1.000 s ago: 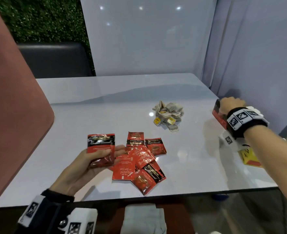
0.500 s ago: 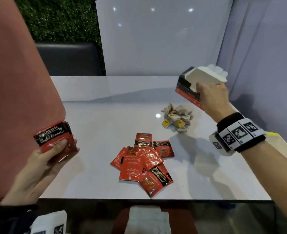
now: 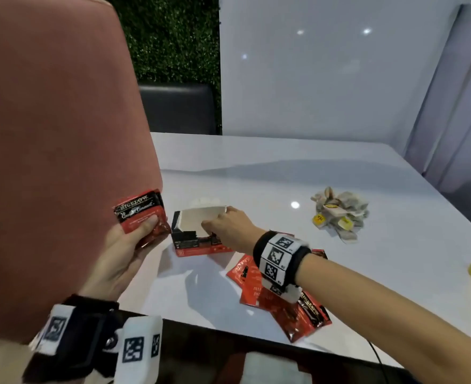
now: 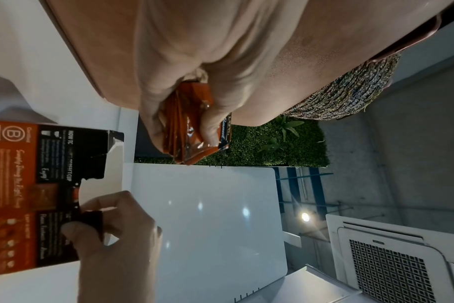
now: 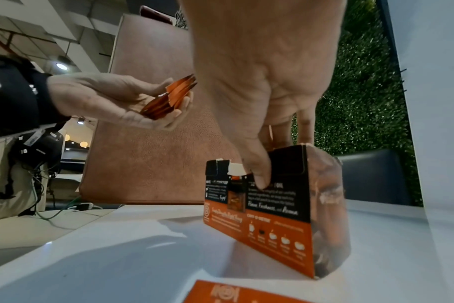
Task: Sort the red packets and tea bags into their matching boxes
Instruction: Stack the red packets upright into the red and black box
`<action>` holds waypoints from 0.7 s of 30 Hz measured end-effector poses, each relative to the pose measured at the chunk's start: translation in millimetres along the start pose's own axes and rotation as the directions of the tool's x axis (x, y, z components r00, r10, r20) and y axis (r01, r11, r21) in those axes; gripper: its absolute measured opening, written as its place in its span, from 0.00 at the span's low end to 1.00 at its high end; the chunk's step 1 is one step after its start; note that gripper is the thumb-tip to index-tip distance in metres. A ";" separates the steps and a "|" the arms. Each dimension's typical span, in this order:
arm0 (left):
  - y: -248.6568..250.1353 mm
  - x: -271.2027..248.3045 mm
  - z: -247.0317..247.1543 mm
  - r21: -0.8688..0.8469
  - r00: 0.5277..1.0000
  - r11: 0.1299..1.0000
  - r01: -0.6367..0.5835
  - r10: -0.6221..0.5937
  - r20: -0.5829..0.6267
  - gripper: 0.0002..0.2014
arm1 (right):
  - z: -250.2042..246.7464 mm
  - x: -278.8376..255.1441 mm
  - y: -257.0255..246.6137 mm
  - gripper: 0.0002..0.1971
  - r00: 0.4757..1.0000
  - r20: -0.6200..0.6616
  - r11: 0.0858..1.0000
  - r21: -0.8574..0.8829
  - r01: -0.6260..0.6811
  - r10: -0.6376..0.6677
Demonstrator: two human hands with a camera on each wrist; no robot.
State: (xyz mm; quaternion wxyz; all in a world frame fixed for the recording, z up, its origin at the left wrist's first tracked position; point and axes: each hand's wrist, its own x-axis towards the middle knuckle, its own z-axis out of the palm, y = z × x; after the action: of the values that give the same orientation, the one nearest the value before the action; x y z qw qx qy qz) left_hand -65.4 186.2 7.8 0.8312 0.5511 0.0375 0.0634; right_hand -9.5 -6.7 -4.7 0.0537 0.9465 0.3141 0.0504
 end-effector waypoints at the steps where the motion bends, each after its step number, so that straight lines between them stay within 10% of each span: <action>1: -0.7 3.0 2.4 0.007 1.000 1.000 0.010 -0.010 -0.014 0.06 | 0.4 1.2 2.0 0.08 1.000 0.004 1.000 0.001 0.006 -0.006; 7: -9.8 19.9 29.3 0.231 0.990 0.970 -0.075 0.044 0.135 0.08 | -38.7 -2.5 17.8 0.16 0.979 -0.166 0.916 0.400 -0.041 0.116; 12: -16.4 55.1 56.4 0.711 0.918 0.580 -0.397 0.261 0.300 0.15 | -85.6 8.6 34.8 0.21 0.979 0.085 0.387 0.909 -0.152 0.184; 21: -27.3 66.6 60.5 0.788 0.888 0.411 -0.459 0.212 0.407 0.19 | -63.5 37.8 43.0 0.11 0.972 -0.136 0.735 0.676 -0.051 0.193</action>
State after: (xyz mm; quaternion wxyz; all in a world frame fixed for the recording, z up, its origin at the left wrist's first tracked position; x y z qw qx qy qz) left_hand 10.2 130.3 6.7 0.4047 0.8920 -0.1502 0.1342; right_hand 37.7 -13.8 66.2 -0.3233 0.9116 0.2519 0.0315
